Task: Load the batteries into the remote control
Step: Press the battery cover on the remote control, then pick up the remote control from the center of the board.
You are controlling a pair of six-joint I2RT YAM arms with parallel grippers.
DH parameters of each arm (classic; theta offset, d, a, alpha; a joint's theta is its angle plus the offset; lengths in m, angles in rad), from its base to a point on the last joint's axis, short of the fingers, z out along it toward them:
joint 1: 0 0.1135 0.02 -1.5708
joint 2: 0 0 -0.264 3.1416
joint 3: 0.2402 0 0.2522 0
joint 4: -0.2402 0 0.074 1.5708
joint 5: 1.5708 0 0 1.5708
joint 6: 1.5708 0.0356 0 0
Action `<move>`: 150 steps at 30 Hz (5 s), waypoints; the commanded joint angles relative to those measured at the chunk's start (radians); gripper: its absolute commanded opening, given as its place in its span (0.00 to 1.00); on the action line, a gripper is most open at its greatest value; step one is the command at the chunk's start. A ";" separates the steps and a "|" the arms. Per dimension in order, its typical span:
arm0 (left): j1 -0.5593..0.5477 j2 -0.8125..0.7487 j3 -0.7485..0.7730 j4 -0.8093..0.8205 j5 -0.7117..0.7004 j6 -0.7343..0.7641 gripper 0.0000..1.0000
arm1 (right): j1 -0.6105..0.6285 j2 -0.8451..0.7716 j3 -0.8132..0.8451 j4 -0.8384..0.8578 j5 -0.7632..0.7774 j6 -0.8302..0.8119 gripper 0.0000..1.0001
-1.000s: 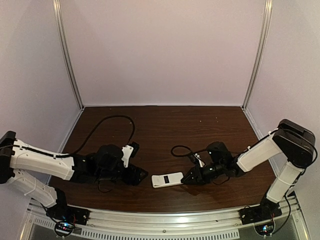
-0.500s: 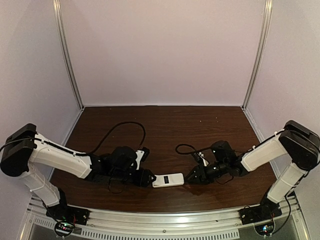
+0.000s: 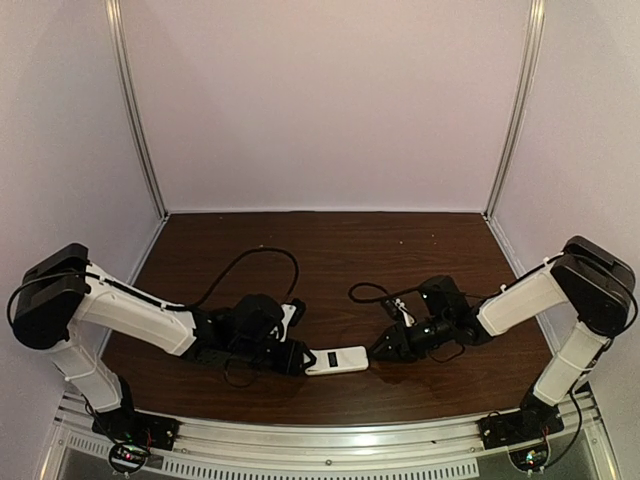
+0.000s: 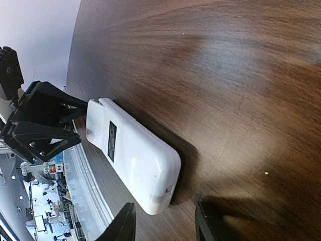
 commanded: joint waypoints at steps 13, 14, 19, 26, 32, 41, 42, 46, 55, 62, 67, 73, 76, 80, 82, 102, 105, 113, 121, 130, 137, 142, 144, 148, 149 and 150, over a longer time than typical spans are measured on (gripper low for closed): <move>0.007 0.069 0.064 -0.072 -0.060 -0.004 0.29 | 0.032 0.082 0.023 0.033 -0.011 0.003 0.39; 0.006 0.074 0.067 -0.080 -0.061 -0.006 0.29 | 0.034 0.084 0.024 0.037 -0.011 0.004 0.38; 0.007 0.090 0.072 -0.094 -0.059 -0.007 0.25 | 0.042 0.092 0.020 0.049 -0.014 0.012 0.37; 0.006 0.121 0.088 -0.111 -0.043 -0.001 0.19 | 0.053 0.104 0.023 0.066 -0.016 0.021 0.33; 0.006 0.148 0.094 -0.112 -0.008 -0.001 0.13 | 0.061 0.116 0.023 0.085 -0.022 0.035 0.30; 0.006 0.187 0.091 -0.072 0.066 -0.009 0.10 | 0.072 0.150 0.022 0.135 -0.037 0.057 0.22; 0.006 0.193 0.091 -0.064 0.075 -0.010 0.10 | 0.074 0.154 0.023 0.143 -0.040 0.061 0.22; 0.006 0.215 0.093 -0.036 0.115 -0.011 0.10 | 0.075 0.173 0.024 0.169 -0.046 0.075 0.21; -0.009 0.252 0.085 0.026 0.196 -0.019 0.13 | 0.080 0.199 0.030 0.209 -0.054 0.101 0.20; 0.015 0.201 0.071 -0.028 0.145 -0.031 0.16 | 0.069 0.171 0.024 0.150 -0.029 0.079 0.22; 0.018 0.150 0.101 -0.163 0.040 -0.034 0.21 | 0.056 0.155 -0.002 0.138 -0.017 0.077 0.22; 0.018 0.114 0.103 -0.245 -0.016 -0.044 0.24 | 0.056 0.146 -0.025 0.144 -0.004 0.083 0.23; 0.019 0.105 0.102 -0.268 -0.017 -0.047 0.27 | 0.056 0.147 -0.030 0.146 -0.001 0.083 0.25; 0.017 0.098 0.094 -0.276 -0.017 -0.051 0.28 | 0.056 0.148 -0.031 0.149 -0.002 0.085 0.26; 0.016 0.102 0.090 -0.257 -0.010 -0.050 0.27 | 0.056 0.150 -0.030 0.149 -0.002 0.085 0.26; 0.002 0.148 0.056 -0.036 0.150 -0.083 0.29 | 0.061 0.149 -0.026 0.192 -0.024 0.115 0.27; 0.015 0.092 0.060 -0.095 0.105 -0.026 0.41 | 0.014 0.106 -0.043 0.154 -0.027 0.090 0.34; 0.047 -0.040 0.135 -0.271 -0.006 0.211 0.79 | -0.052 -0.024 -0.016 -0.028 -0.012 -0.027 0.55; 0.013 0.008 0.337 -0.446 0.014 0.686 0.89 | -0.159 -0.246 -0.008 -0.149 0.020 -0.138 0.66; 0.010 0.234 0.601 -0.617 0.150 0.990 0.84 | -0.220 -0.683 0.009 -0.337 0.299 -0.231 0.99; 0.004 0.402 0.759 -0.706 0.147 1.062 0.82 | -0.227 -1.031 -0.031 -0.431 0.498 -0.223 1.00; -0.002 0.480 0.823 -0.760 0.141 1.089 0.81 | -0.227 -1.103 -0.049 -0.451 0.454 -0.229 1.00; -0.005 0.500 0.836 -0.774 0.149 1.092 0.80 | -0.227 -1.096 -0.053 -0.452 0.421 -0.230 1.00; -0.010 0.518 0.841 -0.792 0.172 1.100 0.75 | -0.227 -1.083 -0.069 -0.418 0.359 -0.222 1.00; -0.011 0.520 0.841 -0.796 0.171 1.099 0.75 | -0.227 -1.082 -0.072 -0.408 0.347 -0.221 1.00; -0.011 0.521 0.841 -0.799 0.167 1.093 0.74 | -0.226 -1.080 -0.074 -0.401 0.340 -0.215 1.00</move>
